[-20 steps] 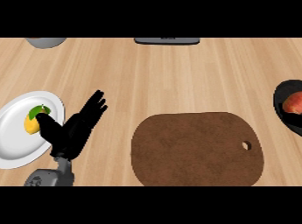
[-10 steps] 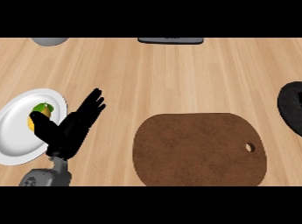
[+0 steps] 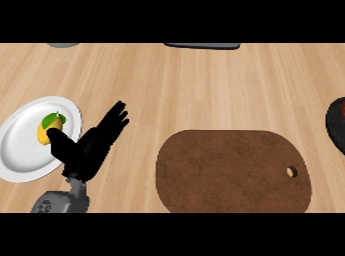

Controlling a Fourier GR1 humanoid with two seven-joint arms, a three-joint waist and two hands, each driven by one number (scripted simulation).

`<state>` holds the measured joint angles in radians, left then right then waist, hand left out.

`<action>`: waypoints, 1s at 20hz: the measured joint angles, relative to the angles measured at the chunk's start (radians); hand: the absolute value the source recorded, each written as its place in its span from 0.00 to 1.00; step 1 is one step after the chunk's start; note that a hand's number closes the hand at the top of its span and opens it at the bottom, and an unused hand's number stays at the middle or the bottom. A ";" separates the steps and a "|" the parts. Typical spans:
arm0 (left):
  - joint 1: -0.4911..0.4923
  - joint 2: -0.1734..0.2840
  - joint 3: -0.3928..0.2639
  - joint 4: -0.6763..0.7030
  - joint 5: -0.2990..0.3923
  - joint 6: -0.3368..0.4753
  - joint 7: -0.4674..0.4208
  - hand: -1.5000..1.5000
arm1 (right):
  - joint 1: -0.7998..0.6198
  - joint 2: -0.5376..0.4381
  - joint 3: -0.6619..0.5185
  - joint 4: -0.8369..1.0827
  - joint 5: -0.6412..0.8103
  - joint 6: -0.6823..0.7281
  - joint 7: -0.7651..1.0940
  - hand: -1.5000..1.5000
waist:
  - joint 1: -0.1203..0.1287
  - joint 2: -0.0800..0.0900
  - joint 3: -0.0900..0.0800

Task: Pick the squash from the cutting board and place it in the pan

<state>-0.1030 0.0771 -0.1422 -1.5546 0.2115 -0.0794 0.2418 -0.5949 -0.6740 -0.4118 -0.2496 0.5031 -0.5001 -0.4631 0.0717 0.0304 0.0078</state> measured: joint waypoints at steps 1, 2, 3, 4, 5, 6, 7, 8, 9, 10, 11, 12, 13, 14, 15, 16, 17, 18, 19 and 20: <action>0.004 0.001 0.001 -0.003 0.001 -0.002 -0.003 0.50 | -0.010 -0.004 -0.005 0.014 -0.004 0.018 -0.004 0.00 | 0.001 0.000 0.000; 0.002 0.001 0.004 -0.002 0.000 -0.001 -0.008 0.50 | -0.017 -0.005 -0.015 0.021 -0.015 0.037 -0.019 0.00 | 0.000 0.000 0.001; 0.004 0.004 0.008 -0.003 0.000 0.000 -0.006 0.50 | -0.025 0.002 -0.027 0.025 -0.028 0.050 -0.035 0.00 | -0.001 -0.001 0.001; 0.001 0.002 0.008 0.002 -0.001 0.002 -0.008 0.50 | -0.036 0.011 -0.043 0.025 -0.047 0.065 -0.053 0.00 | -0.003 -0.001 0.002; -0.001 0.000 0.010 0.004 -0.003 0.006 -0.005 0.50 | -0.039 0.014 -0.064 0.023 -0.071 0.088 -0.081 0.00 | -0.007 -0.002 0.002; 0.005 0.000 0.008 -0.001 -0.002 0.006 -0.004 0.50 | -0.042 0.020 -0.088 0.021 -0.098 0.109 -0.106 0.00 | -0.009 -0.003 0.003; 0.003 0.003 0.012 0.001 0.000 0.002 -0.005 0.50 | -0.052 0.019 -0.111 0.019 -0.124 0.132 -0.124 0.00 | -0.011 -0.003 0.003; 0.004 0.005 0.014 0.001 0.002 0.002 -0.001 0.50 | -0.054 0.015 -0.135 0.021 -0.150 0.163 -0.142 0.00 | -0.014 -0.004 0.003; -0.002 0.000 0.011 0.002 -0.001 0.009 0.005 0.50 | -0.056 0.013 -0.156 0.025 -0.174 0.191 -0.157 0.00 | -0.018 -0.004 0.003; 0.002 -0.001 0.011 -0.002 -0.002 0.010 0.004 0.50 | -0.054 0.006 -0.178 0.030 -0.196 0.220 -0.171 0.00 | -0.018 -0.004 0.003; 0.008 0.000 0.012 0.001 -0.002 0.009 -0.003 0.50 | -0.051 -0.003 -0.197 0.037 -0.217 0.255 -0.180 0.00 | -0.019 -0.004 0.003; 0.012 -0.004 0.011 0.005 -0.003 0.008 -0.010 0.50 | -0.046 -0.013 -0.213 0.045 -0.235 0.289 -0.189 0.00 | -0.021 -0.004 0.003; 0.018 -0.004 0.010 0.006 -0.005 0.009 -0.014 0.50 | -0.041 -0.021 -0.228 0.054 -0.251 0.325 -0.194 0.00 | -0.022 -0.004 0.003; 0.018 -0.005 0.011 0.006 -0.006 0.011 -0.013 0.50 | -0.033 -0.033 -0.241 0.065 -0.266 0.367 -0.197 0.00 | -0.024 -0.005 0.002; 0.019 -0.007 0.011 0.004 -0.008 0.016 -0.012 0.50 | -0.018 -0.045 -0.251 0.074 -0.277 0.410 -0.206 0.00 | -0.026 -0.005 0.002; 0.022 -0.007 0.011 0.008 -0.010 0.015 -0.019 0.50 | -0.008 -0.059 -0.258 0.082 -0.286 0.453 -0.209 0.00 | -0.028 -0.005 0.002; 0.028 -0.007 0.011 0.005 -0.009 0.014 -0.019 0.50 | 0.006 -0.073 -0.263 0.090 -0.292 0.496 -0.214 0.00 | -0.029 -0.006 0.002; 0.024 -0.001 0.016 0.003 -0.006 0.010 -0.015 0.50 | 0.023 -0.086 -0.267 0.094 -0.297 0.537 -0.226 0.00 | -0.031 -0.006 0.002; 0.026 0.005 0.019 0.004 -0.005 0.005 -0.018 0.50 | 0.038 -0.099 -0.271 0.100 -0.302 0.581 -0.236 0.00 | -0.032 -0.006 0.003; 0.028 0.004 0.020 0.002 -0.008 0.010 -0.019 0.50 | 0.055 -0.112 -0.273 0.103 -0.306 0.625 -0.249 0.00 | -0.034 -0.007 0.003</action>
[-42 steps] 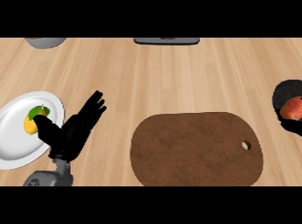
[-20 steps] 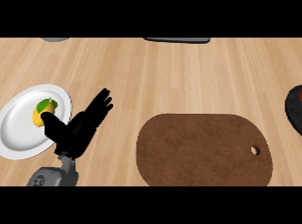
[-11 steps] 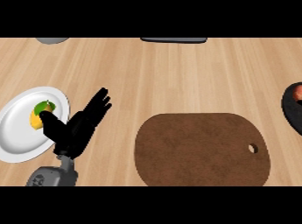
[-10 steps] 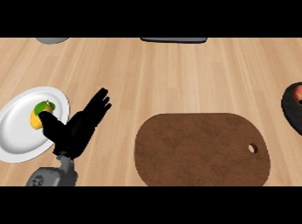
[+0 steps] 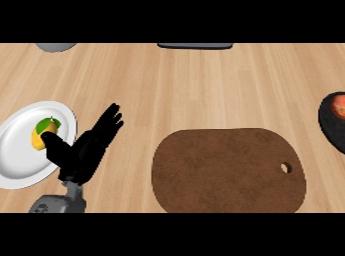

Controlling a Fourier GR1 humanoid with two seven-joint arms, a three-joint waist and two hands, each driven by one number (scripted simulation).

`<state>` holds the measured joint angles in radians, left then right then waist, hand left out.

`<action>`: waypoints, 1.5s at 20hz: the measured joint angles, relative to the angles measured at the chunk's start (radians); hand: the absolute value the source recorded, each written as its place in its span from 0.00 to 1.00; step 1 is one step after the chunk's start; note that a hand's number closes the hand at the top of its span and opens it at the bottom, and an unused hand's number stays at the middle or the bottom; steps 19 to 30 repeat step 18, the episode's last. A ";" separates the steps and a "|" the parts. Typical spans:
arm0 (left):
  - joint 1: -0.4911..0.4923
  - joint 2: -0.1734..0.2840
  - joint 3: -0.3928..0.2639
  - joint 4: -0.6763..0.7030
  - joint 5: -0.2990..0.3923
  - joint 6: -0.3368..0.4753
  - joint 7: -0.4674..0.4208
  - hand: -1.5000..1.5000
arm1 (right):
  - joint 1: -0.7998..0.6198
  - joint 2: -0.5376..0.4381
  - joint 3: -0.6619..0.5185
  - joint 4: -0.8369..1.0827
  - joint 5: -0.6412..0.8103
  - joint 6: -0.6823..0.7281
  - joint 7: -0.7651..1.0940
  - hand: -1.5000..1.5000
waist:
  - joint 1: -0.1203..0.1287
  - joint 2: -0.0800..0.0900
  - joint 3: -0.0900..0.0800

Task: Pick the squash from the cutting board and place it in the pan

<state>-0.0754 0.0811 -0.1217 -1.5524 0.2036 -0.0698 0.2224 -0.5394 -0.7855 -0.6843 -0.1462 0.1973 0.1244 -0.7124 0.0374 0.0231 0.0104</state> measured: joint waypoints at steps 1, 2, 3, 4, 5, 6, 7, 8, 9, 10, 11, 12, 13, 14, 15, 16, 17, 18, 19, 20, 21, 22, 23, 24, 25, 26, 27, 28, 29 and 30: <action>-0.003 0.000 0.003 -0.002 0.001 0.002 0.002 0.50 | 0.018 -0.011 0.000 0.001 -0.002 0.040 -0.018 0.00 | -0.002 -0.001 0.000; 0.002 0.001 0.002 -0.007 0.001 0.002 0.003 0.50 | 0.043 -0.013 0.001 0.003 -0.001 0.070 -0.044 0.00 | -0.003 -0.001 0.000; 0.005 0.002 0.004 -0.009 0.003 0.001 0.003 0.50 | 0.061 -0.020 0.000 0.004 -0.003 0.106 -0.062 0.00 | -0.004 -0.002 0.000; 0.000 0.002 0.005 -0.011 0.004 0.002 0.011 0.50 | 0.078 -0.026 0.001 0.006 -0.003 0.138 -0.078 0.00 | -0.006 -0.002 0.001; 0.007 0.004 0.006 -0.019 0.006 0.001 0.012 0.50 | 0.092 -0.034 0.002 0.006 -0.003 0.169 -0.092 0.00 | -0.006 -0.004 0.000; 0.011 0.005 0.006 -0.016 0.008 -0.003 0.011 0.50 | 0.104 -0.042 0.002 0.006 -0.004 0.191 -0.096 0.00 | -0.006 -0.004 0.000; 0.012 0.003 0.006 -0.019 0.007 -0.001 0.010 0.50 | 0.119 -0.048 0.001 0.006 -0.007 0.209 -0.099 0.00 | -0.008 -0.005 0.000; 0.013 0.000 0.005 -0.021 0.005 0.003 0.012 0.50 | 0.133 -0.058 0.001 0.005 -0.008 0.226 -0.100 0.00 | -0.010 -0.006 0.000; 0.004 0.000 0.010 -0.010 0.006 0.003 0.011 0.50 | 0.141 -0.066 0.000 0.002 -0.010 0.238 -0.099 0.00 | -0.012 -0.006 0.000; -0.005 -0.002 0.011 -0.010 0.005 0.009 0.017 0.50 | 0.154 -0.070 0.001 -0.002 -0.011 0.245 -0.103 0.00 | -0.014 -0.007 0.000; -0.007 -0.001 0.013 -0.007 0.004 0.008 0.017 0.50 | 0.166 -0.075 0.002 -0.007 -0.011 0.251 -0.106 0.00 | -0.015 -0.007 0.000; -0.007 -0.001 0.016 -0.001 0.006 0.005 0.010 0.50 | 0.177 -0.078 0.004 -0.011 -0.010 0.257 -0.108 0.00 | -0.016 -0.007 0.000; -0.001 -0.002 0.011 -0.008 0.006 0.004 0.013 0.50 | 0.187 -0.081 0.006 -0.015 -0.010 0.261 -0.110 0.00 | -0.015 -0.008 0.000; 0.001 0.000 0.013 -0.012 0.010 0.001 0.016 0.50 | 0.198 -0.087 0.009 -0.019 -0.008 0.271 -0.110 0.00 | -0.016 -0.009 0.000; 0.004 0.002 0.015 -0.013 0.013 -0.003 0.015 0.50 | 0.200 -0.085 0.011 -0.022 -0.008 0.269 -0.109 0.00 | -0.014 -0.009 0.000; 0.008 -0.001 0.012 -0.011 0.007 0.001 0.013 0.50 | 0.207 -0.088 0.013 -0.024 -0.008 0.274 -0.107 0.00 | -0.015 -0.010 0.000; 0.012 -0.002 0.010 -0.008 0.004 0.001 0.007 0.50 | 0.214 -0.097 0.013 -0.029 -0.010 0.284 -0.107 0.00 | -0.016 -0.010 0.000; 0.017 0.001 0.010 -0.012 0.005 -0.004 0.004 0.50 | 0.223 -0.093 0.015 -0.033 -0.010 0.282 -0.112 0.00 | -0.016 -0.011 0.000; 0.017 0.001 0.010 -0.012 0.005 -0.004 0.004 0.50 | 0.223 -0.093 0.015 -0.033 -0.010 0.282 -0.112 0.00 | -0.016 -0.011 0.000; 0.017 0.001 0.010 -0.012 0.005 -0.004 0.004 0.50 | 0.223 -0.093 0.015 -0.033 -0.010 0.282 -0.112 0.00 | -0.016 -0.011 0.000; 0.017 0.001 0.010 -0.012 0.005 -0.004 0.004 0.50 | 0.223 -0.093 0.015 -0.033 -0.010 0.282 -0.112 0.00 | -0.016 -0.011 0.000; 0.017 0.001 0.010 -0.012 0.005 -0.004 0.004 0.50 | 0.223 -0.093 0.015 -0.033 -0.010 0.282 -0.112 0.00 | -0.016 -0.011 0.000; 0.017 0.001 0.010 -0.012 0.005 -0.004 0.004 0.50 | 0.223 -0.093 0.015 -0.033 -0.010 0.282 -0.112 0.00 | -0.016 -0.011 0.000; 0.017 0.001 0.010 -0.012 0.005 -0.004 0.004 0.50 | 0.223 -0.093 0.015 -0.033 -0.010 0.282 -0.112 0.00 | -0.016 -0.011 0.000; 0.017 0.001 0.010 -0.012 0.005 -0.004 0.004 0.50 | 0.223 -0.093 0.015 -0.033 -0.010 0.282 -0.112 0.00 | -0.016 -0.011 0.000; 0.017 0.001 0.010 -0.012 0.005 -0.004 0.004 0.50 | 0.223 -0.093 0.015 -0.033 -0.010 0.282 -0.112 0.00 | -0.016 -0.011 0.000; 0.017 0.001 0.010 -0.012 0.005 -0.004 0.004 0.50 | 0.223 -0.093 0.015 -0.033 -0.010 0.282 -0.112 0.00 | -0.016 -0.011 0.000; 0.017 0.001 0.010 -0.012 0.005 -0.004 0.004 0.50 | 0.223 -0.093 0.015 -0.033 -0.010 0.282 -0.112 0.00 | -0.016 -0.011 0.000; 0.017 0.001 0.010 -0.012 0.005 -0.004 0.004 0.50 | 0.223 -0.093 0.015 -0.033 -0.010 0.282 -0.112 0.00 | -0.016 -0.011 0.000; 0.017 0.001 0.010 -0.012 0.005 -0.004 0.004 0.50 | 0.223 -0.093 0.015 -0.033 -0.010 0.282 -0.112 0.00 | -0.016 -0.011 0.000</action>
